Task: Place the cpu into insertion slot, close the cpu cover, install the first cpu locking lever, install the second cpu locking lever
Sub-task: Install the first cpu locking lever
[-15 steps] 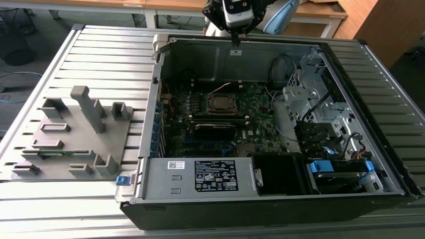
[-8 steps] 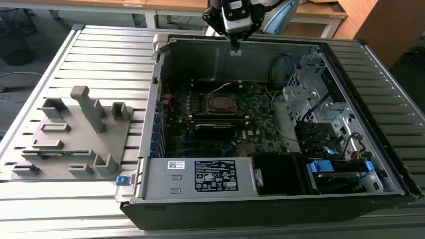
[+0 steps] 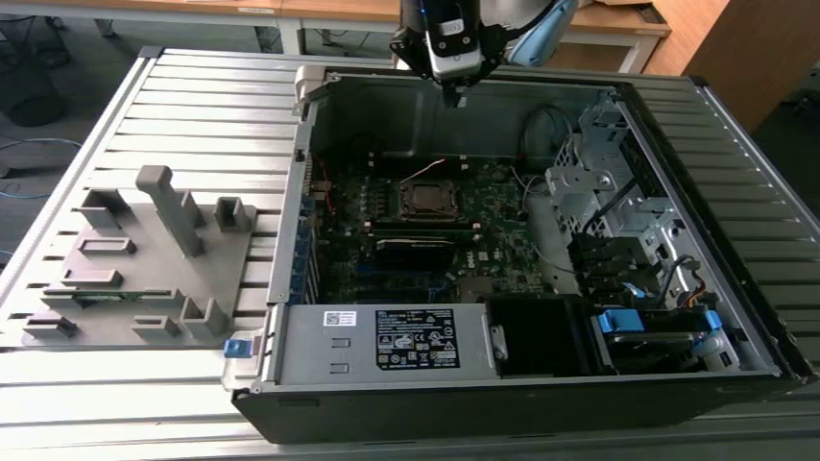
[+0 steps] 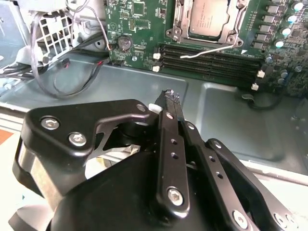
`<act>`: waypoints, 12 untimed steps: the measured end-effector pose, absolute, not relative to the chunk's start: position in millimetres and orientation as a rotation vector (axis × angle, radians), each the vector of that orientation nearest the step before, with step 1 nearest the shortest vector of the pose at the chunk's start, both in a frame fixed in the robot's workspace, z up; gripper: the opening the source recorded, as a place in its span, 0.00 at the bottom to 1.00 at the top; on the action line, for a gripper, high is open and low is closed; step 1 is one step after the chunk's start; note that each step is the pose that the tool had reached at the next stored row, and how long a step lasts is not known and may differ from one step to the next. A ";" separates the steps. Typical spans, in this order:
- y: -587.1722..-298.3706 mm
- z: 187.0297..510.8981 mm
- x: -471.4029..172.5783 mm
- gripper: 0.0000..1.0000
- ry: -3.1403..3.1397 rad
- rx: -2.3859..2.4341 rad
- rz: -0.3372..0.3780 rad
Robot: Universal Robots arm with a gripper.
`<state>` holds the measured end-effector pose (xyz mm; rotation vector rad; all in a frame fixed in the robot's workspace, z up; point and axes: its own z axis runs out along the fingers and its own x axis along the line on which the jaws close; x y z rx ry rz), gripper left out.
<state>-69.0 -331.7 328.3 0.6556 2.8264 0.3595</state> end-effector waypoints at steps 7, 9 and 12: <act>-332.3 315.6 -69.0 0.11 2.827 0.656 0.359; -332.3 312.6 -69.0 0.11 2.827 0.656 0.359; -332.3 312.3 -69.0 0.11 2.827 0.656 0.360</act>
